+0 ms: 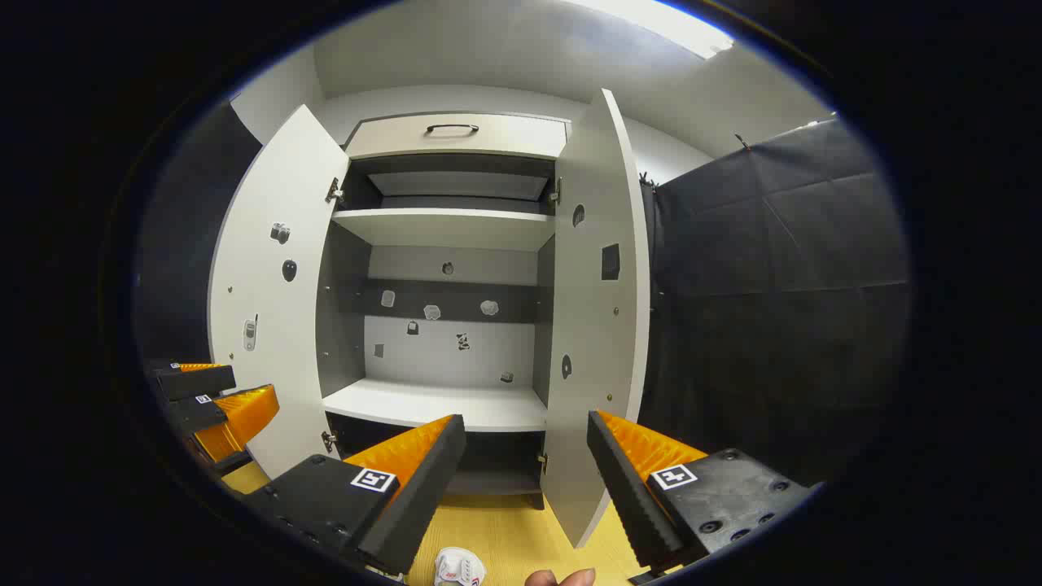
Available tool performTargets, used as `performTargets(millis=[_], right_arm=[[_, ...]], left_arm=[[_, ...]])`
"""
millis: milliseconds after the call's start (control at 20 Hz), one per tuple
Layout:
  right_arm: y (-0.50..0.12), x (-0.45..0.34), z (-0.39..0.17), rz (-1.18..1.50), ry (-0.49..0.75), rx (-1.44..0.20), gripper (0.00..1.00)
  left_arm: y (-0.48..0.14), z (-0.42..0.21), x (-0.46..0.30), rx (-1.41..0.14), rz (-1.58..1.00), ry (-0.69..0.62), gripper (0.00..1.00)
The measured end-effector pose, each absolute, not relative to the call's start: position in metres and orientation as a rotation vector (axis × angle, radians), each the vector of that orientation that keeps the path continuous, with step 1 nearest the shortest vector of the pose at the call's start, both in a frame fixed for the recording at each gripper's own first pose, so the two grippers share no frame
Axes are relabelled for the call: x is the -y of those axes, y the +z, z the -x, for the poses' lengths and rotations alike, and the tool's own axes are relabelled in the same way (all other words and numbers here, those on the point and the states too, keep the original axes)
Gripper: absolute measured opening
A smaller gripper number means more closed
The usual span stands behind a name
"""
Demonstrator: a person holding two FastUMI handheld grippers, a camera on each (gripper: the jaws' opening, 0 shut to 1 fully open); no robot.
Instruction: Grab one shoe with the right hand and put it into the shoe cabinet, grab the other shoe with the left hand and put it into the shoe cabinet; then close the right door with the right hand and the left door with the left hand.
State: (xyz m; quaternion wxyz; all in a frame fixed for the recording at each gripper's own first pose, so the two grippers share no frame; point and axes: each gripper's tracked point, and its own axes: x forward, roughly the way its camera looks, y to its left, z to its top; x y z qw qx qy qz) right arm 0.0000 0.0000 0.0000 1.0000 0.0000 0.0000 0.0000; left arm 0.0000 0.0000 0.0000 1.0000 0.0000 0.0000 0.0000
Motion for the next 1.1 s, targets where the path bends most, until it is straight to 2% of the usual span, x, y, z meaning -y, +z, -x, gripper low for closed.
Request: performTargets(millis=[1100], right_arm=[[-0.012,-0.001,-0.001,-0.012,-0.010,-0.012,0.98]], left_arm=[[0.002,-0.002,0.004,0.008,-0.013,-0.012,0.95]])
